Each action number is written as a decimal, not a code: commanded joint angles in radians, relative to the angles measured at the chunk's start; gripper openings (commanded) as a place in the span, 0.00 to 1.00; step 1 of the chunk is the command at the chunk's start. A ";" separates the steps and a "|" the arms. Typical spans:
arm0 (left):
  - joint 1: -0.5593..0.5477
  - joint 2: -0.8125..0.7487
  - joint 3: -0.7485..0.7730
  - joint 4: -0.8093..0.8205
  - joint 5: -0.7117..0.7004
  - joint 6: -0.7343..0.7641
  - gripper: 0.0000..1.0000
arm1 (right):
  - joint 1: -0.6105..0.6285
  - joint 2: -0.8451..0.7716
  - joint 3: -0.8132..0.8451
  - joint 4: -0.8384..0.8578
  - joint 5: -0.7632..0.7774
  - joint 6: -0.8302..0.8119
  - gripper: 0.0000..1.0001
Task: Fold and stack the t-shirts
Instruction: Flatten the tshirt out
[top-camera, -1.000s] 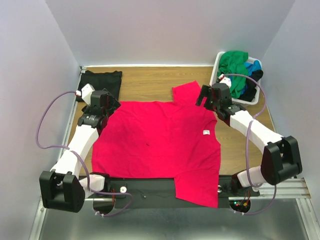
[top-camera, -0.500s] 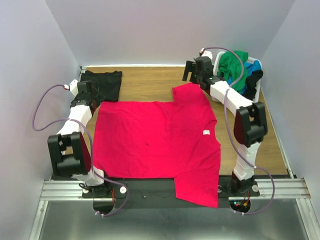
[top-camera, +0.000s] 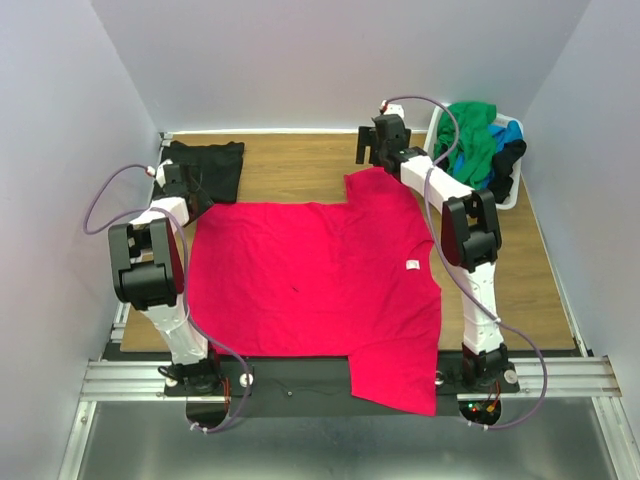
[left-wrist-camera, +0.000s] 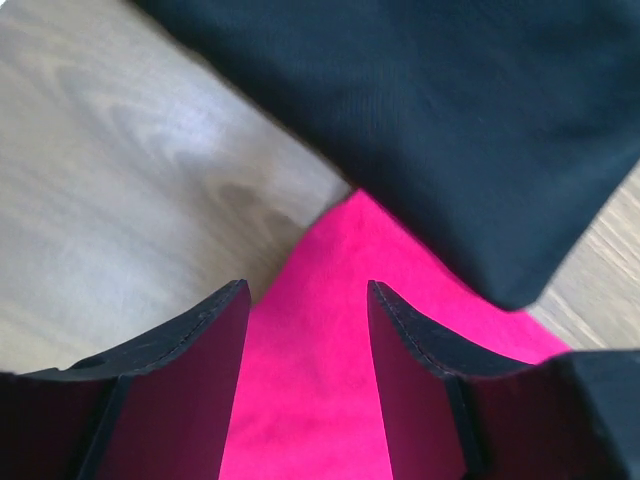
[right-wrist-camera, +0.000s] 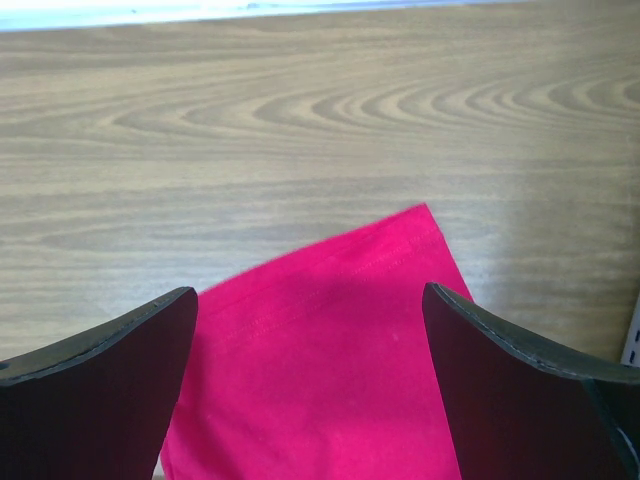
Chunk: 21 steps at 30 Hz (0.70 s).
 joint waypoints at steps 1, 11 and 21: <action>0.004 0.060 0.072 0.058 0.045 0.077 0.58 | -0.012 0.030 0.082 0.029 0.010 -0.017 1.00; 0.007 0.167 0.141 0.042 0.080 0.111 0.50 | -0.026 0.075 0.110 0.031 -0.019 0.001 1.00; 0.006 0.192 0.141 0.056 0.157 0.138 0.16 | -0.026 0.162 0.179 0.029 -0.010 -0.010 1.00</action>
